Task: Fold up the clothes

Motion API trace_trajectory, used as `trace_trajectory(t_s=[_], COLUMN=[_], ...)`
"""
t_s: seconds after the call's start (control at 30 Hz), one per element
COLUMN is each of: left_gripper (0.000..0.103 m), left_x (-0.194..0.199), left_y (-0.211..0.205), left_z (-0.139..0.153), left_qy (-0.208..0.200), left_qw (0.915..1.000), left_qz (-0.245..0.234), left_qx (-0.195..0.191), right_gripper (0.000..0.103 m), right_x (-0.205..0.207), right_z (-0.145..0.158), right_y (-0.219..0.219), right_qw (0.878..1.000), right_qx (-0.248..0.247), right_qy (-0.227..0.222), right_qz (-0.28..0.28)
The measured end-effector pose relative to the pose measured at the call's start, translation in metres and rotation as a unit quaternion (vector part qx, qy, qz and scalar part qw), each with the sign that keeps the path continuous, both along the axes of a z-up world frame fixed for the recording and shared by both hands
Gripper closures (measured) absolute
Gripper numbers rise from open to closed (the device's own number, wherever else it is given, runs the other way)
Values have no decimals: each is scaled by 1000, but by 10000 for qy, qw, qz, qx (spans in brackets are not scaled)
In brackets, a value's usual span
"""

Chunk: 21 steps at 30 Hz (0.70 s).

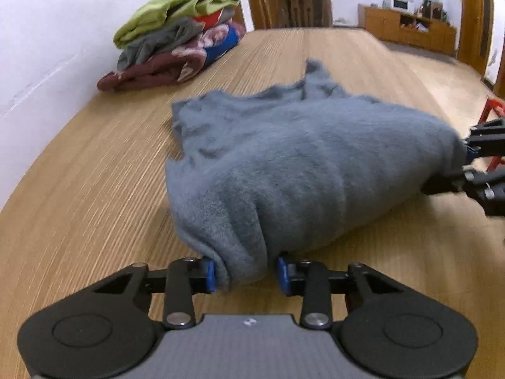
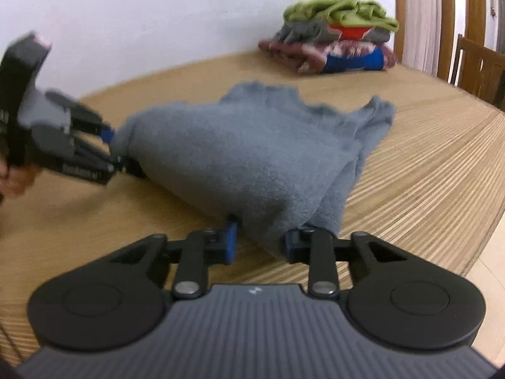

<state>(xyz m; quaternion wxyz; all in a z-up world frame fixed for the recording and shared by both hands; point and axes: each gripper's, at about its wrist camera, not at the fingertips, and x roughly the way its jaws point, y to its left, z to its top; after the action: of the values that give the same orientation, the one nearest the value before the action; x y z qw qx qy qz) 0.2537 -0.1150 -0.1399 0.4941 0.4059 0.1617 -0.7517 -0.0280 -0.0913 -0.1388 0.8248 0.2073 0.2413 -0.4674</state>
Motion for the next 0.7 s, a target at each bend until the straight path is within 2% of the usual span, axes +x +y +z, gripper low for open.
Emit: trace_trajectory(t_s=[0.1,0.2,0.33,0.47,0.57,0.7], left_gripper=[67,66,66,66,65,62], left_x=[-2,-14,-30,-39,-50,-64], left_y=[28,56,48,3,-46,-117], left_z=[29,61,84,100,100,80], left_qy=[396,569,813,863,670,357], left_qw=[9991,9983,9966,9949,9944,9915], left_qz=[-112,-119,159,503,783,1232], left_qx=[46,43,34,-161,-234,-202], right_gripper=[77,77,77,78,77,77], right_x=[-25,-53,-77,-94,-88,-74], right_z=[27,54,72,78,76,55], right_y=[16,32,24,-21,-71,-148], right_qw=[9995,9976,9947,9884,9904,9914], right_qx=[-4,103,61,-44,-165,100], right_qy=[-299,-691,-1024,-1509,-1372,-1291], right_qz=[42,35,-106,-159,-70,-202])
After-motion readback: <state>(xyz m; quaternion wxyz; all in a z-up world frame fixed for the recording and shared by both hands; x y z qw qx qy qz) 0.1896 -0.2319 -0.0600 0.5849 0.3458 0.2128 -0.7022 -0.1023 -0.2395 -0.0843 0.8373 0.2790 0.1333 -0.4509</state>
